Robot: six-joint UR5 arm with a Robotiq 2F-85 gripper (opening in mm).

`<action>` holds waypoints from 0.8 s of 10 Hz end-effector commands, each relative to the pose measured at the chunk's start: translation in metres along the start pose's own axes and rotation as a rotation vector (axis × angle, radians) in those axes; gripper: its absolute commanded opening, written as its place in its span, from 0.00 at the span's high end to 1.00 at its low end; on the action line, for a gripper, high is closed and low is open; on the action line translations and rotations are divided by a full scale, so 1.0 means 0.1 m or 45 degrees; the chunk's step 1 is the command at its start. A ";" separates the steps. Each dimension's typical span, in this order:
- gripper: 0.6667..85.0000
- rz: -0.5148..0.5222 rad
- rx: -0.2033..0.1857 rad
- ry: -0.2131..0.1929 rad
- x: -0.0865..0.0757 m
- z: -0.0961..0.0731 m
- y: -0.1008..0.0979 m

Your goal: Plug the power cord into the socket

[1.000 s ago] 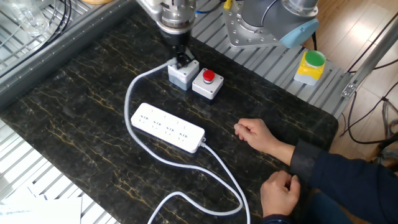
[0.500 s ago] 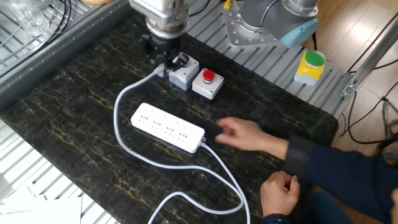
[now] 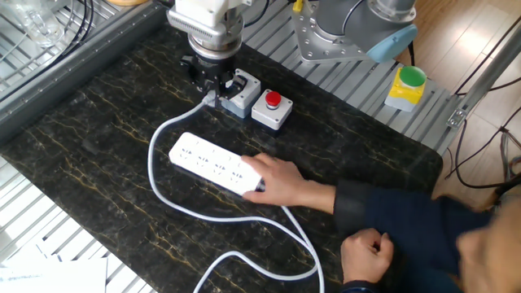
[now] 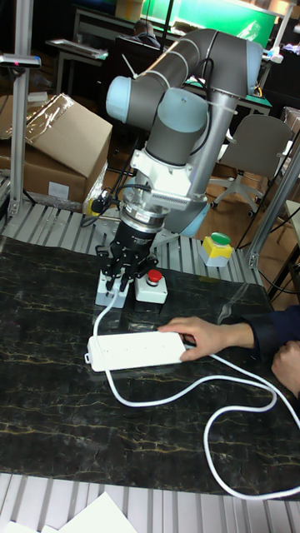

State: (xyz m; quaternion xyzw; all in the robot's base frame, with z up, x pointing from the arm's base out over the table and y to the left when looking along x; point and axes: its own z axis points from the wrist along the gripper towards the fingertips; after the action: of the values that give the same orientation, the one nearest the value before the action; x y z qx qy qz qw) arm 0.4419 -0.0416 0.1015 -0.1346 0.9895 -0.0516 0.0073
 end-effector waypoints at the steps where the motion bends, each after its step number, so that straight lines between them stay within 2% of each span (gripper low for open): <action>1: 0.99 0.067 -0.107 0.036 0.06 -0.01 0.21; 2: 0.99 0.048 -0.045 -0.003 -0.02 0.00 0.08; 3: 0.99 0.074 -0.061 -0.031 -0.08 0.00 0.11; 4: 0.99 0.080 -0.050 -0.105 -0.23 -0.01 0.08; 5: 0.99 0.078 -0.057 -0.145 -0.31 -0.02 0.09; 8: 0.99 0.051 -0.036 -0.148 -0.31 -0.02 0.05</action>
State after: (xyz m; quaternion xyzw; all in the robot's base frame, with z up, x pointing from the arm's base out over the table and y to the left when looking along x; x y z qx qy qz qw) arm 0.4633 -0.0302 0.1009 -0.1169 0.9913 -0.0338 0.0500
